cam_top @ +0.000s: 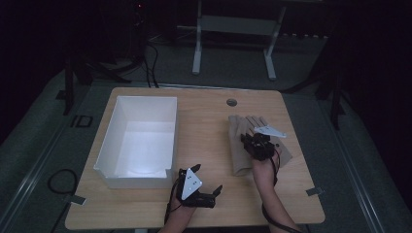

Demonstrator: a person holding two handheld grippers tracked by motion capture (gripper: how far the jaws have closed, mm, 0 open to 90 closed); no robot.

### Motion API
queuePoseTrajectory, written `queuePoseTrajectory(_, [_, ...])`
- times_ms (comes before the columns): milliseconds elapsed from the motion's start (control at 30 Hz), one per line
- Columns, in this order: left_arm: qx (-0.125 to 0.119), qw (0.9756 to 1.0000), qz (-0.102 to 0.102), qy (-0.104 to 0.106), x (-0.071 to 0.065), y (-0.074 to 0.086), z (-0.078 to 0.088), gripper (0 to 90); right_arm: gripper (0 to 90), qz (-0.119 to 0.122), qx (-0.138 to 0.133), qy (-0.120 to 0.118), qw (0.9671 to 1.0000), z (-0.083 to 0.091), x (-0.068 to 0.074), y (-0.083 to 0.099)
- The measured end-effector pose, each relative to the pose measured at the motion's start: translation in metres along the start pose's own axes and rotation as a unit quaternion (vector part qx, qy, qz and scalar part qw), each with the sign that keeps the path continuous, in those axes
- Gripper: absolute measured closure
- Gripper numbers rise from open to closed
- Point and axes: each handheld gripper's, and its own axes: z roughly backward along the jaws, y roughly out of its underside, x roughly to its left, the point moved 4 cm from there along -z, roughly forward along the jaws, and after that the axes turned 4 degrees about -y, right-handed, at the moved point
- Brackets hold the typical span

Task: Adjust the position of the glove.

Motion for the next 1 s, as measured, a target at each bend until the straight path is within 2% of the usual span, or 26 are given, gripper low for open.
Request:
queuePoseTrajectory(100, [0.000,1.0000,-0.001,0.000,0.000,0.000,0.000,0.1,80.4,-0.003,-0.001,0.005,1.0000,0.005,0.002,0.006])
queuePoseTrajectory(200, [0.000,1.0000,0.000,0.001,0.000,0.000,0.000,0.1,80.4,-0.009,0.007,0.008,0.9999,0.010,0.003,0.022])
queuePoseTrajectory(400, [0.000,1.0000,0.000,0.000,0.000,0.000,0.000,0.1,80.3,-0.021,0.019,0.008,0.9996,0.010,0.003,0.040])
queuePoseTrajectory(533, [0.001,1.0000,-0.001,0.000,0.000,0.000,0.000,0.1,80.2,-0.027,0.026,-0.001,0.9993,0.007,0.003,0.049])
queuePoseTrajectory(567, [0.000,1.0000,-0.002,0.000,0.000,0.000,0.000,0.2,80.1,-0.019,0.032,0.001,0.9993,0.004,0.004,0.053])
queuePoseTrajectory(667, [0.000,1.0000,-0.001,0.000,0.000,0.000,0.000,0.1,80.1,-0.018,0.034,0.003,0.9993,0.002,0.004,0.057])
queuePoseTrajectory(833, [0.000,1.0000,-0.001,0.000,0.000,0.000,0.000,0.1,78.6,-0.032,0.044,0.003,0.9985,-0.007,0.002,0.068])
queuePoseTrajectory(900, [0.001,1.0000,-0.002,0.000,0.000,0.000,0.000,0.1,75.9,-0.032,0.058,0.004,0.9978,-0.014,0.000,0.078])
queuePoseTrajectory(1000, [0.000,1.0000,-0.003,0.002,0.000,0.000,0.000,0.2,74.4,-0.037,0.055,-0.002,0.9978,-0.016,-0.001,0.082])
